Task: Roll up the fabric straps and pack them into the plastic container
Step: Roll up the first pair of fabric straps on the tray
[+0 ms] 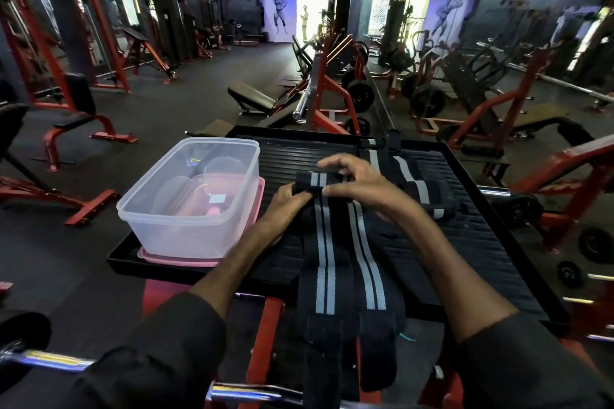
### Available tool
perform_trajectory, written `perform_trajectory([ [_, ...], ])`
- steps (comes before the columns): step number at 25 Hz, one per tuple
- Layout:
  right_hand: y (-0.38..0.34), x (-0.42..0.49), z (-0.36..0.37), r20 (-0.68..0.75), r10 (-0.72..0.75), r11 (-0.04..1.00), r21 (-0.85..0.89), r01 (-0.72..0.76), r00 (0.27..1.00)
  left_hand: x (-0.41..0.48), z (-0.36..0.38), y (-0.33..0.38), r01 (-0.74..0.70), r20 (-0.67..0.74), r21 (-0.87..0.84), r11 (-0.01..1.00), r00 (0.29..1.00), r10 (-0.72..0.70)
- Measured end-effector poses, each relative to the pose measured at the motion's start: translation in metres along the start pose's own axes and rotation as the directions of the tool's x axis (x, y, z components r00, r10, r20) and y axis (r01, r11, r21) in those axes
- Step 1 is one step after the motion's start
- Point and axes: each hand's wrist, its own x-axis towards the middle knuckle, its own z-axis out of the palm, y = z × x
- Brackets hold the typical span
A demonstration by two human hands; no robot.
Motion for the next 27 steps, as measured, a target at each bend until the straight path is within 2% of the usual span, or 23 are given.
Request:
perform_trajectory([
  [2, 0.007, 0.009, 0.007, 0.014, -0.085, 0.99, -0.112, 0.086, 0.996, 0.003, 0.002, 0.0, 0.0, 0.06, -0.043, 0.999, 0.998, 0.003],
  [5, 0.02, 0.016, 0.001, -0.102, -0.155, 0.987, -0.047, 0.151, 0.983, 0.006, -0.003, -0.004, 0.02, 0.164, -0.064, 0.998, 0.986, -0.009],
  [9, 0.034, 0.017, -0.007, -0.171, -0.197, 0.979, 0.008, 0.202, 0.965, 0.005, -0.006, -0.008, 0.019, 0.24, -0.052, 0.998, 0.971, -0.006],
  [13, 0.051, 0.021, -0.01, -0.208, -0.188, 0.974, 0.086, 0.21, 0.96, 0.011, -0.008, -0.015, -0.017, 0.228, -0.03, 0.999, 0.973, 0.023],
  [16, 0.059, 0.025, -0.016, -0.188, -0.162, 0.969, 0.157, 0.192, 0.969, 0.023, -0.006, -0.004, 0.004, 0.086, -0.038, 0.999, 0.996, -0.001],
  [19, 0.062, 0.028, -0.016, -0.157, -0.136, 0.969, 0.187, 0.164, 0.978, 0.041, -0.003, 0.001, -0.059, 0.054, -0.016, 0.998, 0.997, 0.06],
  [23, 0.067, 0.029, -0.015, -0.159, -0.107, 0.979, 0.155, 0.131, 0.982, 0.057, 0.002, -0.009, -0.165, 0.013, 0.047, 0.985, 0.986, 0.165],
  [27, 0.077, 0.032, -0.01, -0.184, -0.13, 0.985, 0.087, 0.148, 0.974, 0.065, 0.002, -0.017, -0.131, 0.055, -0.016, 0.991, 0.99, 0.132],
])
